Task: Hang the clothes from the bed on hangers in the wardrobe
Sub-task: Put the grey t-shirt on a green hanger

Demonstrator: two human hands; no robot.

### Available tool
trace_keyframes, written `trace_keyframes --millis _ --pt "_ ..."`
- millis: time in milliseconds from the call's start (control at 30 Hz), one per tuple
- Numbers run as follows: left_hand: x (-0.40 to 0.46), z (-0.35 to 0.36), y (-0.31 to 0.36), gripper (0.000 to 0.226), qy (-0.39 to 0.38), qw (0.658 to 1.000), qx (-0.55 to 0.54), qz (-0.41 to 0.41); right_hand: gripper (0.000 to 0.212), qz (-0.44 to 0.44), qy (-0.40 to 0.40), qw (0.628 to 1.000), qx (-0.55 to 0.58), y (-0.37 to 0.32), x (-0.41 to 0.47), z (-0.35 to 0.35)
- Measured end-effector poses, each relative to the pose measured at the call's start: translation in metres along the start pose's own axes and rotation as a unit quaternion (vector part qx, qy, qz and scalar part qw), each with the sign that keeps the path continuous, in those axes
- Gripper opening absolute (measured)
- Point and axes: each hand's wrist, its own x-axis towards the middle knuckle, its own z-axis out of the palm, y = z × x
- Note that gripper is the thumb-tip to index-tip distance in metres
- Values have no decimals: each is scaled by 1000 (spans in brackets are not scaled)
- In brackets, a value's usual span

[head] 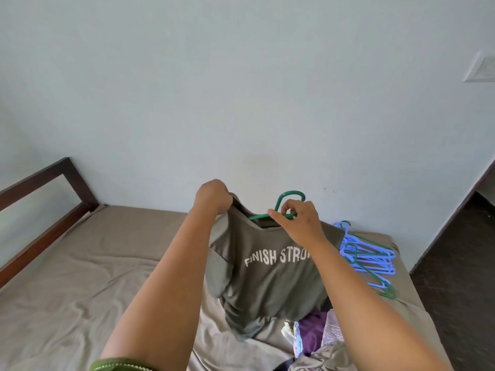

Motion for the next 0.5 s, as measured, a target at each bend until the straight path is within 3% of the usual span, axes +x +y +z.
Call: trace_keyframes --millis 133,200,333,400,500 --pt "8 -3 1 21 -136 972 -185 -47 11 -29 -172 980 -91 -9 8 -10" --pt "12 -13 -9 37 -173 960 -213 -61 14 -25 -206 970 -129 -4 13 -22" --pt "19 -45 -21 76 -218 975 26 -26 17 -27 -229 971 -69 -13 12 -45" --pt "21 -50 -13 76 -212 976 48 14 9 -29 -266 963 -42 -26 9 -46" --pt "25 -40 2 60 -120 983 -118 75 18 -30 -231 972 -25 -37 13 -37"
